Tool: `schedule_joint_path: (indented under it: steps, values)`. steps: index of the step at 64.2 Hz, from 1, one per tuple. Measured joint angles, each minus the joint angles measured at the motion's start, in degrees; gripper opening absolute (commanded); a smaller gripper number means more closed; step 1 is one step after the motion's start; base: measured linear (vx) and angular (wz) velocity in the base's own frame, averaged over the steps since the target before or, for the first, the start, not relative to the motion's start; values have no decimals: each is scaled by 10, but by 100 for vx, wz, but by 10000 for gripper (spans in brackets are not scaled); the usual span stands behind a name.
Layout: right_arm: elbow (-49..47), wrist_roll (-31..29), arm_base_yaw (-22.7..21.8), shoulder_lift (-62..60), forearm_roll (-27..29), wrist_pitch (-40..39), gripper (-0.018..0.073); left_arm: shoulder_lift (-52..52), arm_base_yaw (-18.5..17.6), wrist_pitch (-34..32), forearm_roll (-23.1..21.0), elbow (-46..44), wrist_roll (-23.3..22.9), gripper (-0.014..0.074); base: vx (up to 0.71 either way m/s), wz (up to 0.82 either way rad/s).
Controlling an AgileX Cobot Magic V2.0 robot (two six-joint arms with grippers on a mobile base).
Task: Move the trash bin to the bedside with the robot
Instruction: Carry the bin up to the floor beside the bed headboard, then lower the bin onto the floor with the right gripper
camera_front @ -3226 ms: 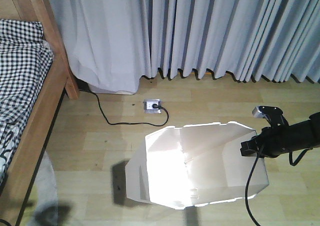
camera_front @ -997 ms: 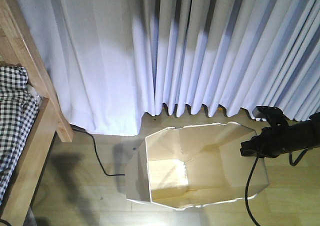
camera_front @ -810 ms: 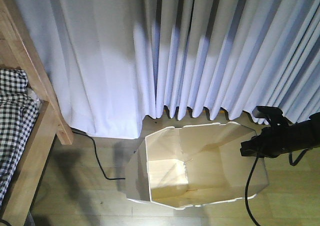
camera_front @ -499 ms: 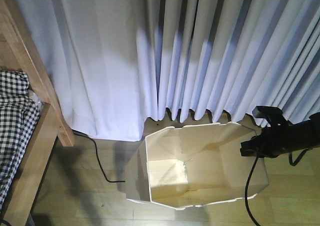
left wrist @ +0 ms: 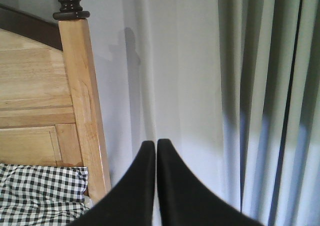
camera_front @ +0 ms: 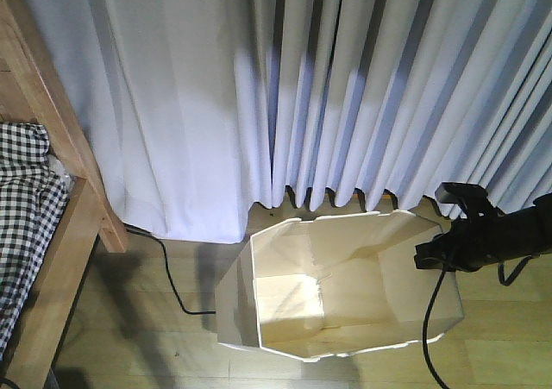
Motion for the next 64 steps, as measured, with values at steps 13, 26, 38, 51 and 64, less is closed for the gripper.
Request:
schedule_joint_path:
  steps: [13, 26, 38, 51, 64]
  values:
    - [0, 1, 0, 0, 0, 0, -4, 0, 0, 0, 0, 0, 0, -6, 0, -2]
    - [-12, 29, 0, 8, 0, -32, -4, 0, 0, 0, 0, 0, 0, -6, 0, 0]
    - [-61, 88, 0, 60, -31, -79, -4, 0, 0, 0, 0, 0, 0, -6, 0, 0]
    - [-133, 144, -1, 144, -71, -127, -4, 0, 0, 0, 0, 0, 0, -6, 0, 0]
    - [-235, 190, -1, 256, -114, -123, -1, 0, 0, 0, 0, 0, 0, -6, 0, 0]
